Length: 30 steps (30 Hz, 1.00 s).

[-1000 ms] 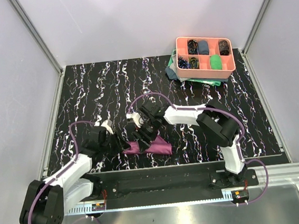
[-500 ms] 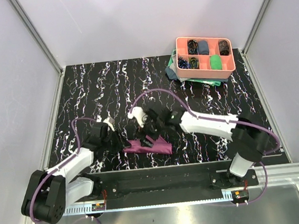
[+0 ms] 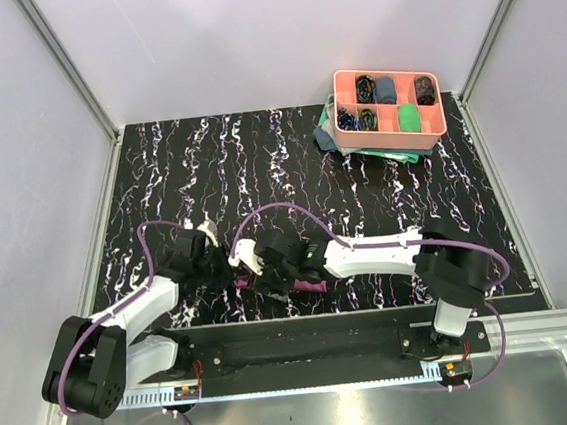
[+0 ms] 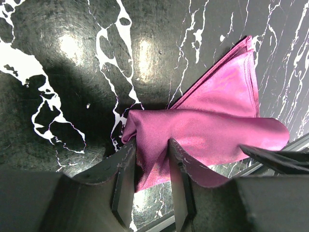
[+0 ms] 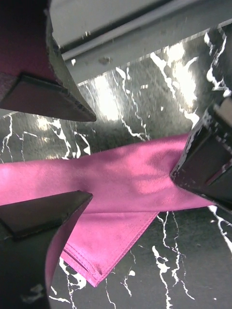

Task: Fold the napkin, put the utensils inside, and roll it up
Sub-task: Roll the napkin with the utensil

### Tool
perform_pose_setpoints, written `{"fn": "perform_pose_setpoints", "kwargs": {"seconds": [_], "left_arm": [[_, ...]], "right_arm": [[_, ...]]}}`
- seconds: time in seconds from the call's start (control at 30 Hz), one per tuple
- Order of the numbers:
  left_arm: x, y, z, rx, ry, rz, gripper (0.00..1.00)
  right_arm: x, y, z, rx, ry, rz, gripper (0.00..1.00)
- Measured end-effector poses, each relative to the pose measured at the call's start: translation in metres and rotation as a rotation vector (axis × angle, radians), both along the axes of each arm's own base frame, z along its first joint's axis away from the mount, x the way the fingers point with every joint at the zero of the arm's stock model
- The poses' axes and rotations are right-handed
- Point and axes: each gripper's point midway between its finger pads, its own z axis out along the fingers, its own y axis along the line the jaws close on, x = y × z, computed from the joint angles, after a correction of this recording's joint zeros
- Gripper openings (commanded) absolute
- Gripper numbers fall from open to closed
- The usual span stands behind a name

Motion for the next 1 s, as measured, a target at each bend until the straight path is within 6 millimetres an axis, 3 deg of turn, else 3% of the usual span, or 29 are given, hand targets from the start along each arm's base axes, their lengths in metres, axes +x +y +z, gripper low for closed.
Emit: {"fn": "perform_pose_setpoints", "kwargs": {"seconds": [0.27,0.43,0.67,0.8,1.0], "left_arm": [[0.0,0.0,0.001,0.004,0.0,-0.004,0.41],[0.003,-0.001,0.003,0.006,-0.006,-0.013,0.55],[0.006,-0.001,0.009,0.008,-0.018,-0.016,0.74],[0.006,0.005,0.011,0.028,-0.027,0.001,0.8],[0.01,0.022,0.018,0.065,-0.059,0.073,0.86]], "right_arm": [[0.005,-0.001,-0.018,-0.037,-0.015,-0.009,0.65],[0.011,-0.004,-0.029,-0.059,-0.036,-0.03,0.65],[0.02,-0.003,-0.037,-0.075,-0.066,-0.055,0.51],[0.029,-0.001,-0.038,-0.08,-0.082,-0.081,0.33],[0.042,0.004,-0.037,-0.074,-0.08,-0.104,0.29]]}}
